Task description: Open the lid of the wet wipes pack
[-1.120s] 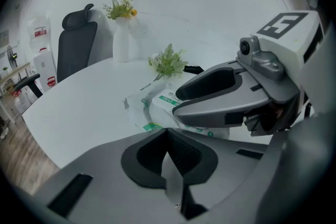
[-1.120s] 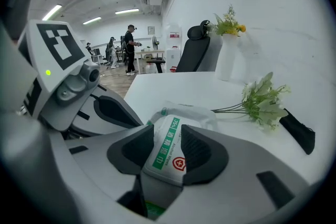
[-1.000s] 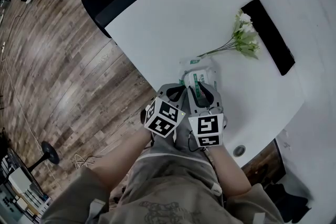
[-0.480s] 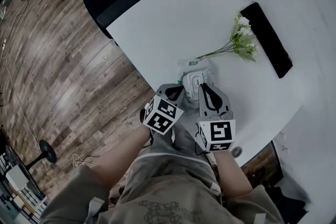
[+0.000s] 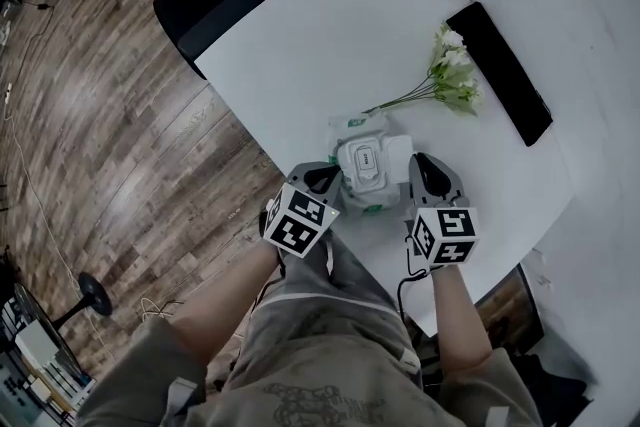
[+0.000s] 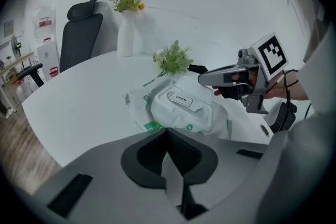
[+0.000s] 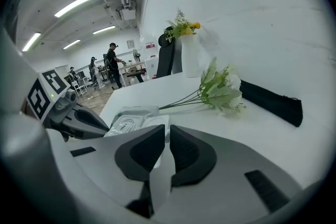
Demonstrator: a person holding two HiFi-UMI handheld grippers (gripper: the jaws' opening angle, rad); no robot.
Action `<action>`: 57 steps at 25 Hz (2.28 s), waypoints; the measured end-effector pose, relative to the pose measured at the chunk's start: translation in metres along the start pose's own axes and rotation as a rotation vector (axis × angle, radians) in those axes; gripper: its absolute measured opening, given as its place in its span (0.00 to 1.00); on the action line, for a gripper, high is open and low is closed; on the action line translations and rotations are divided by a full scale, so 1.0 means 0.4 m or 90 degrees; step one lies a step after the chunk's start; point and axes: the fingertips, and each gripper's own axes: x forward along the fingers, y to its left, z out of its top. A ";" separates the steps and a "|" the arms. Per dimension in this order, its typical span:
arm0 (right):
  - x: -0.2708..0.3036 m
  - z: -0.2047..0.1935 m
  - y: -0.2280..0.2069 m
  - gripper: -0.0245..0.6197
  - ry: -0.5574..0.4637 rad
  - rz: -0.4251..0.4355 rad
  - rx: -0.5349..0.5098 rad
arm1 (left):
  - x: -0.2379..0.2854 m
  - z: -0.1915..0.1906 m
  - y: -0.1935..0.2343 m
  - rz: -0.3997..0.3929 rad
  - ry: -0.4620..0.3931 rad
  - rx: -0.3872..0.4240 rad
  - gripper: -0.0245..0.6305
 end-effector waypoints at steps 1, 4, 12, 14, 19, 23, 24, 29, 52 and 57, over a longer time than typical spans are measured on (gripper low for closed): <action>0.007 -0.009 -0.004 0.11 0.005 0.000 0.003 | 0.001 0.000 0.000 0.000 -0.001 -0.001 0.06; 0.027 -0.040 -0.006 0.11 0.027 0.003 0.002 | 0.000 -0.002 0.001 -0.001 -0.001 0.000 0.06; -0.006 0.028 0.011 0.11 -0.020 -0.002 -0.042 | -0.032 0.009 0.026 0.007 -0.015 -0.023 0.06; -0.029 0.073 0.020 0.11 -0.045 0.002 -0.049 | -0.059 0.038 0.041 0.017 -0.032 -0.020 0.06; -0.110 0.188 0.052 0.11 -0.105 0.016 -0.047 | -0.163 0.136 0.051 0.044 -0.092 -0.007 0.06; -0.198 0.288 0.085 0.11 -0.157 0.029 -0.053 | -0.271 0.221 0.039 0.065 -0.149 0.013 0.06; -0.222 0.313 0.094 0.11 -0.171 0.033 -0.053 | -0.298 0.240 0.035 0.070 -0.162 0.019 0.06; -0.352 0.435 0.145 0.10 -0.253 0.050 -0.059 | -0.427 0.320 0.014 0.092 -0.223 0.037 0.06; -0.720 0.541 0.378 0.10 -0.384 0.161 -0.141 | -0.857 0.436 -0.194 0.135 -0.415 0.140 0.06; -0.718 0.536 0.385 0.10 -0.379 0.181 -0.134 | -0.870 0.433 -0.209 0.141 -0.417 0.135 0.06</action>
